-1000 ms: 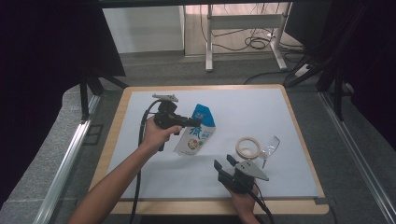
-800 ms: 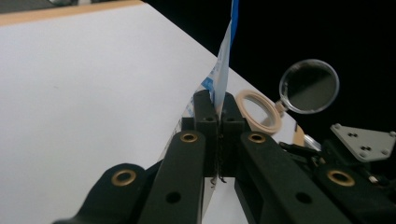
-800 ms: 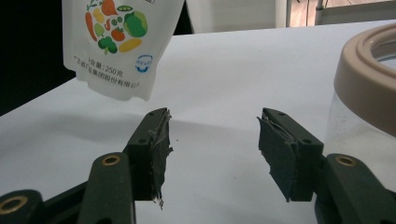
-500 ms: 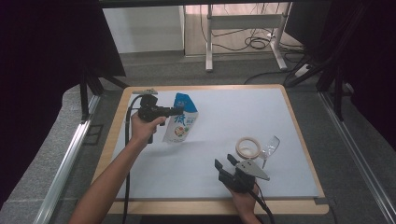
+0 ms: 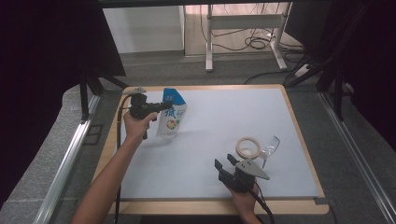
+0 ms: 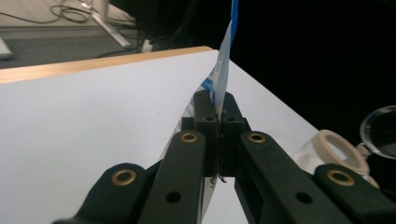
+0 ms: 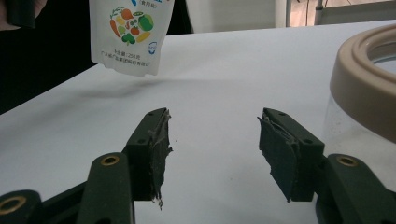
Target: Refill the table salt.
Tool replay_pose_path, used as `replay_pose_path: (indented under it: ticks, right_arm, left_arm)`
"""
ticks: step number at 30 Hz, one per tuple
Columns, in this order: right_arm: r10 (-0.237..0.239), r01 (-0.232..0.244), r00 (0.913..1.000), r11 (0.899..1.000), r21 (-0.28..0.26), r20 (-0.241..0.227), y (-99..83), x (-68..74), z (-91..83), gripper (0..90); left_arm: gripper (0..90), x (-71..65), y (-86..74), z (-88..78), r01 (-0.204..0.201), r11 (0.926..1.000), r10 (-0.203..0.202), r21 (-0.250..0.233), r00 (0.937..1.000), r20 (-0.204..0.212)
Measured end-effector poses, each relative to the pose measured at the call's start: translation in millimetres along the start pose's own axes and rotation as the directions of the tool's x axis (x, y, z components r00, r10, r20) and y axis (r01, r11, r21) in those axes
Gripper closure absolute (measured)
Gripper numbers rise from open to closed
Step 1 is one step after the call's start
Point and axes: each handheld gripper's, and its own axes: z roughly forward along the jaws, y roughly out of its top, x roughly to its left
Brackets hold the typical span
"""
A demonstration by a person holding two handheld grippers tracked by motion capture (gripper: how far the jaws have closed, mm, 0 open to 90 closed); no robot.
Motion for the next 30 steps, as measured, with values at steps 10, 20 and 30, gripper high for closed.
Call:
replay_pose_path:
  ticks: [10,20,30]
  right_arm:
    - [-0.001,0.001,1.0000,1.000,0.006,-0.005,-0.6,0.2,0.6,42.9]
    - [0.000,0.000,1.0000,1.000,0.002,-0.005,0.1,0.8,0.3,42.6]
    - [0.000,0.000,1.0000,1.000,0.002,-0.007,0.3,1.3,0.7,42.3]
  left_arm:
    - [90.0,10.4,-12.1,-6.3,0.005,0.9999,-0.006,-0.016,0.9996,-0.028]
    - [89.9,12.0,-24.2,-18.9,-0.024,0.9993,0.022,-0.030,0.9986,-0.048]
    - [89.2,18.3,-36.6,-30.3,-0.028,0.9984,0.026,-0.048,0.9982,-0.054]
